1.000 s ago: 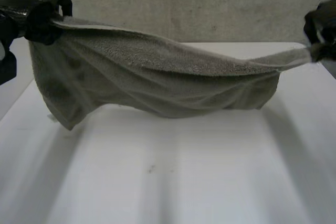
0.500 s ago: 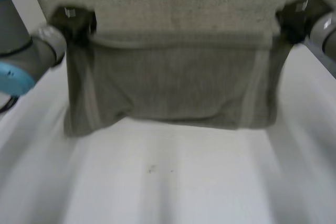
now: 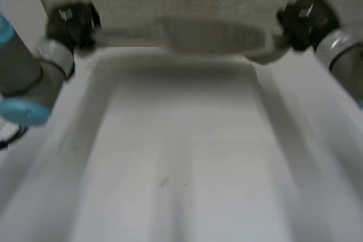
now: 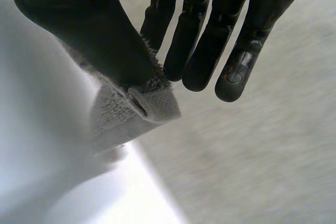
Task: Fold the towel.
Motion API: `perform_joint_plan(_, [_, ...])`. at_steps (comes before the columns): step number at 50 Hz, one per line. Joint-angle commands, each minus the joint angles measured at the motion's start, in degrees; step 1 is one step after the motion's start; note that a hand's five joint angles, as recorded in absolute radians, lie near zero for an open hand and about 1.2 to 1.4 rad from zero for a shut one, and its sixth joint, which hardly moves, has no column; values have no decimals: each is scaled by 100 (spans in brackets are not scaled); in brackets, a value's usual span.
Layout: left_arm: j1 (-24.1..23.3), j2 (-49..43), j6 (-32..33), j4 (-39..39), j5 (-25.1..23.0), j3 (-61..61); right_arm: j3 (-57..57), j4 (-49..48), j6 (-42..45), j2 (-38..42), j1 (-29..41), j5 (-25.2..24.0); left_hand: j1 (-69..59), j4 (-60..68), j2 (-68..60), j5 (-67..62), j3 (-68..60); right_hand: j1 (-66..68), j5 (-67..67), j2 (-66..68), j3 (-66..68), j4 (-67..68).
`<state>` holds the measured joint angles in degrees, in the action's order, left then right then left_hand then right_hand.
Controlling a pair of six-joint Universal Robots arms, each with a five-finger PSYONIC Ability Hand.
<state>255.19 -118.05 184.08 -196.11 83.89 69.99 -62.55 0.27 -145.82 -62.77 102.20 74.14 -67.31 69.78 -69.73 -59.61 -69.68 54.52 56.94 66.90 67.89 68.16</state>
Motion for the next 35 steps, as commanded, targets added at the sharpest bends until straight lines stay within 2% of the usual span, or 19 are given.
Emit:
perform_joint_plan(1, [22, -148, 119, -261, -267, 1392, -1248, 289, 211, 72, -33, -224, -1269, 1022, -1027, -1039, -1032, 2548, 1306, 1310, 1211, 1184])
perform_joint_plan(8, [163, 282, 568, -103, -294, 2212, -1822, 1151, 897, -51, -51, -154, -1269, 1022, -1027, -1039, -1032, 2548, 1306, 1310, 1211, 1184])
perform_joint_plan(10, [285, 702, 935, 238, -303, 2693, -1944, 1824, 1177, -199, -182, -101, -1269, 1022, -1027, -1039, -1032, 2548, 1306, 1310, 1211, 1184])
perform_joint_plan(13, [321, 906, 1122, 504, -294, 2906, -1997, 2162, 1275, -314, -297, -92, -1269, 1022, -1027, -1039, -1032, 2548, 1306, 1310, 1211, 1184])
perform_joint_plan(15, [400, 1352, 1419, 1185, -294, 3213, -2085, 2765, 1424, -620, -489, -92, -1269, 1022, -1027, -1039, -1032, 2548, 1306, 1310, 1211, 1184])
perform_joint_plan(16, [400, 1354, 1420, 1189, -294, 3214, -2085, 2768, 1425, -622, -490, -92, -1269, 1022, -1027, -1039, -1032, 2548, 1306, 1310, 1211, 1184])
perform_joint_plan(18, [427, 1949, 1578, 1994, -338, 3398, -2068, 3215, 1617, -1077, -595, -119, -1269, 1022, -1027, -1039, -1032, 2548, 1306, 1310, 1211, 1184])
perform_joint_plan(22, [540, 2320, 1579, 2523, -513, 3469, -1980, 3392, 1784, -1420, -718, -171, -1269, 1022, -1027, -1039, -1032, 2548, 1306, 1310, 1211, 1184])
perform_joint_plan(26, [786, 2409, 1587, 2534, -970, 3443, -1752, 3349, 1768, -1519, -684, -180, -1269, 1022, -1027, -1039, -1032, 2548, 1306, 1310, 1211, 1184])
perform_joint_plan(29, [840, 2365, 1596, 2499, -1094, 3390, -1699, 3287, 1724, -1439, -666, -180, -1269, 1022, -1027, -1039, -1032, 2548, 1306, 1310, 1211, 1184])
perform_joint_plan(32, [840, 1996, 1579, 2200, -1173, 3135, -1523, 2918, 1548, -965, -631, -92, -1269, 1022, -1027, -1039, -1032, 2548, 1306, 1310, 1211, 1184])
perform_joint_plan(34, [779, 1366, 1579, 1797, -1112, 2724, -1243, 2480, 1329, -396, -482, 47, -1269, 1022, -1027, -1039, -1032, 2548, 1306, 1310, 1211, 1184])
perform_joint_plan(35, [778, 1363, 1579, 1796, -1112, 2722, -1242, 2478, 1328, -394, -482, 48, -1269, 1022, -1027, -1039, -1032, 2548, 1306, 1310, 1211, 1184])
